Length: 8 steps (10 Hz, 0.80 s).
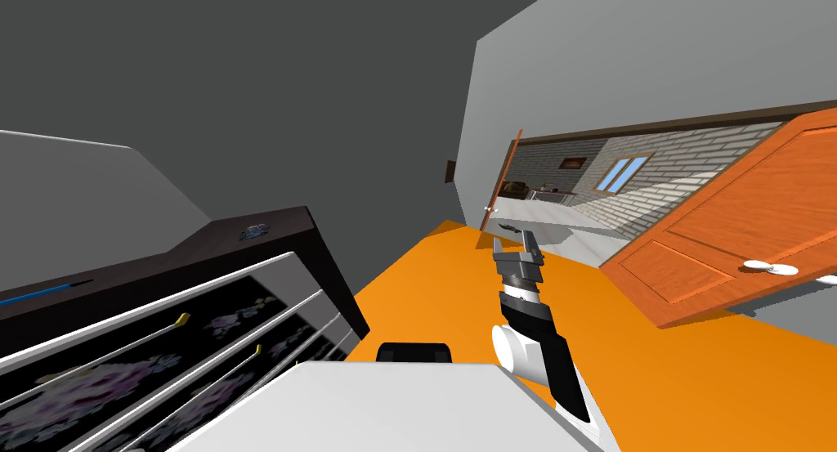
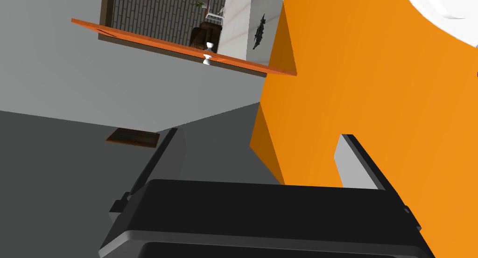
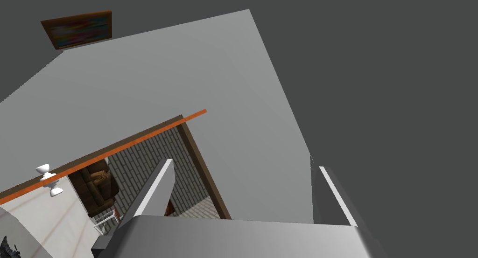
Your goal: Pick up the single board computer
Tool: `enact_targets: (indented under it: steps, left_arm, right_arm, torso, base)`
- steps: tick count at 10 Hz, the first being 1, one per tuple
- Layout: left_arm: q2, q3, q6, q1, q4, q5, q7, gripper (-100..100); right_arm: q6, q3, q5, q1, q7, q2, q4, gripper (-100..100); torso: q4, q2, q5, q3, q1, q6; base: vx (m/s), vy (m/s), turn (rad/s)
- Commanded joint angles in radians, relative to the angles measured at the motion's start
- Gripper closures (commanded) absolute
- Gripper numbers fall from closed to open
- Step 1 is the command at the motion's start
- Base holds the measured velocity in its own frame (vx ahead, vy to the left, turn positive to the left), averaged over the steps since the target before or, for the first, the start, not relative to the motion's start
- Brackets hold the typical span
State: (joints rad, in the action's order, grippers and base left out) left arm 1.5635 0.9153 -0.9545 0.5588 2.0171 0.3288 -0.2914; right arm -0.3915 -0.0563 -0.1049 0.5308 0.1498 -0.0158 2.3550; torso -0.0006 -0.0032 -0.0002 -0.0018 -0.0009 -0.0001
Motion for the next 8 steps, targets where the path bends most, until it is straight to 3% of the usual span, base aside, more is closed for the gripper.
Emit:
enact_targets:
  steps: [1,3,4,5,7,8]
  left_arm:
    - [0.05,0.042,-0.016,0.0,-0.011,0.01,-0.005,-100]
    - [0.094,0.042,-0.016,0.0,-0.011,0.01,-0.005,-100]
    - [0.131,0.091,-0.042,0.0,-0.032,0.029,-0.01,-100]
    - [0.157,0.11,-0.042,0.0,-0.032,0.029,-0.01,-100]
    - [0.2,0.11,-0.042,0.0,-0.032,0.029,-0.01,-100]
    - [0.234,0.159,-0.067,0.0,-0.052,0.048,-0.015,-100]
  right_arm:
    - [0.0,0.0,0.0,0.0,0.0,0.0,0.0,0]
    - [0.0,0.0,0.0,0.0,0.0,0.0,0.0,0]
    - [0.0,0.0,0.0,0.0,0.0,0.0,0.0,0]
    - [0.0,0.0,0.0,0.0,0.0,0.0,0.0,0]
    - [0.0,0.0,0.0,0.0,0.0,0.0,0.0,0]
    - [0.0,0.0,0.0,0.0,0.0,0.0,0.0,0]
  torso:
    - [0.0,0.0,0.0,0.0,0.0,0.0]
    - [0.0,-0.001,0.0,-0.001,0.0,0.001]
    - [0.0,0.001,0.0,0.0,0.001,0.001]
    - [0.0,-0.001,0.0,0.0,0.0,0.0]
    - [0.0,-0.001,0.0,-0.001,0.0,0.001]
    - [0.0,0.001,0.0,0.001,0.001,0.001]
  base:
    - [0.07,-0.051,0.051]
    - [0.027,-0.02,-0.007]
    - [0.063,-0.037,0.079]
    - [0.077,-0.046,0.056]
    - [0.021,-0.013,-0.008]
    - [0.06,-0.027,0.075]
